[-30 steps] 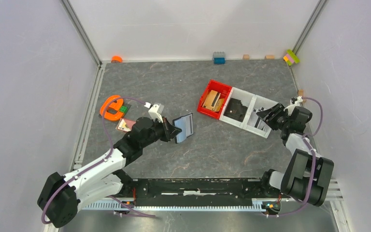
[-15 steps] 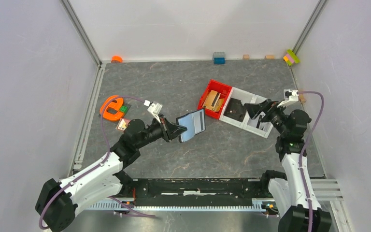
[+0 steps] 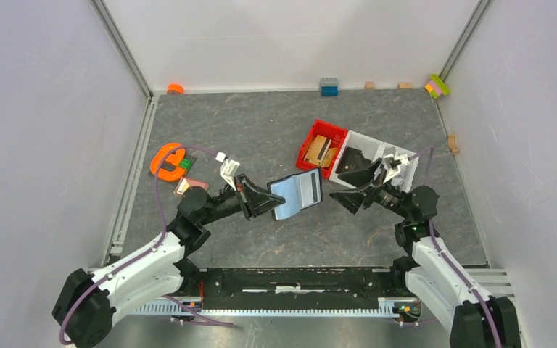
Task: Take the credit cards out of the card holder
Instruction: Remove the credit card from the card holder.
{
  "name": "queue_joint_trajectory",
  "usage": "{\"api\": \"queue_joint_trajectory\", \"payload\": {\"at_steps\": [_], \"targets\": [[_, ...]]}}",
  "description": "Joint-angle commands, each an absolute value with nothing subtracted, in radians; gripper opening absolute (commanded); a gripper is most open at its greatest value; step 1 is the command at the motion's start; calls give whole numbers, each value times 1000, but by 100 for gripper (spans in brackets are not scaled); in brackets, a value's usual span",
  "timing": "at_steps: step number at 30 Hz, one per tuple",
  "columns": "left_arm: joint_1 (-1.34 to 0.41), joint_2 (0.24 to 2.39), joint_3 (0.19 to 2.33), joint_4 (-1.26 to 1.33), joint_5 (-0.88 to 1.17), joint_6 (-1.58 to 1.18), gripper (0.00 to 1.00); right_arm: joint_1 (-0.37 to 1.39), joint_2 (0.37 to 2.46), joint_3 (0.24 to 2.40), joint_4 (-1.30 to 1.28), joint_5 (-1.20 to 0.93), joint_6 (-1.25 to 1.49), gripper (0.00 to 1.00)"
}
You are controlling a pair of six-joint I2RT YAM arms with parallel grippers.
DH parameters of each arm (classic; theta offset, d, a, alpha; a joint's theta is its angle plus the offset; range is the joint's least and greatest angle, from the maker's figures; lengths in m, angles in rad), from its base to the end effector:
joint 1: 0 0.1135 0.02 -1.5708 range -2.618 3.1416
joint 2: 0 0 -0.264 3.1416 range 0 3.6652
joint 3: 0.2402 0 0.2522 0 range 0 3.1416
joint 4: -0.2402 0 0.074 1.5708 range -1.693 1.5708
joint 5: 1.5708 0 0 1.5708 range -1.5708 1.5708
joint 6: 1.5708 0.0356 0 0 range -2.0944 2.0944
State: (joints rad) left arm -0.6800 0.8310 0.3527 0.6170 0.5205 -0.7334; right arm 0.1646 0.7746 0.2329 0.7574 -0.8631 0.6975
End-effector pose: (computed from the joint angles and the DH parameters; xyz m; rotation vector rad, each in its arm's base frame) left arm 0.1374 -0.1339 0.2635 0.4390 1.5844 -1.4916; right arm 0.1603 0.0541 0.2441 -0.3920 1.5140 1.2728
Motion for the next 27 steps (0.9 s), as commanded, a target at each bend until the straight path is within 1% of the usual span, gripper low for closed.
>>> {"api": "queue_joint_trajectory", "payload": {"at_steps": [1,4,8,11,13,15,16,17,20,22,23,24,26,27], "targets": [[-678,839,348,794,607,-804,2,252,832,231,954,-891,727,98],[-678,864,348,833,634,-825,2,305,860,234,982,-890,725,94],[-678,892,353,868,657,-847,2,346,874,243,974,-886,709,86],[-678,904,356,871,662,-851,2,367,903,241,1041,-910,757,80],[-678,904,356,870,660,-852,2,376,930,246,1068,-927,784,70],[-678,897,354,861,648,-844,2,379,955,244,1120,-942,824,55],[-678,890,356,835,635,-832,2,379,961,241,1141,-947,839,49],[-678,878,360,802,612,-809,2,379,967,240,1158,-949,852,45],[-677,835,376,634,491,-739,2,378,972,234,1183,-951,875,27],[-677,809,382,541,409,-705,3,378,978,235,1182,-948,882,14],[-677,797,383,497,344,-691,7,379,983,237,1180,-947,884,11],[-677,780,386,433,276,-672,14,379,989,237,1176,-942,887,9],[-676,749,404,286,85,-646,39,379,1004,239,1147,-923,879,5],[-676,731,414,220,17,-635,50,379,1016,243,1117,-907,868,3]]}}
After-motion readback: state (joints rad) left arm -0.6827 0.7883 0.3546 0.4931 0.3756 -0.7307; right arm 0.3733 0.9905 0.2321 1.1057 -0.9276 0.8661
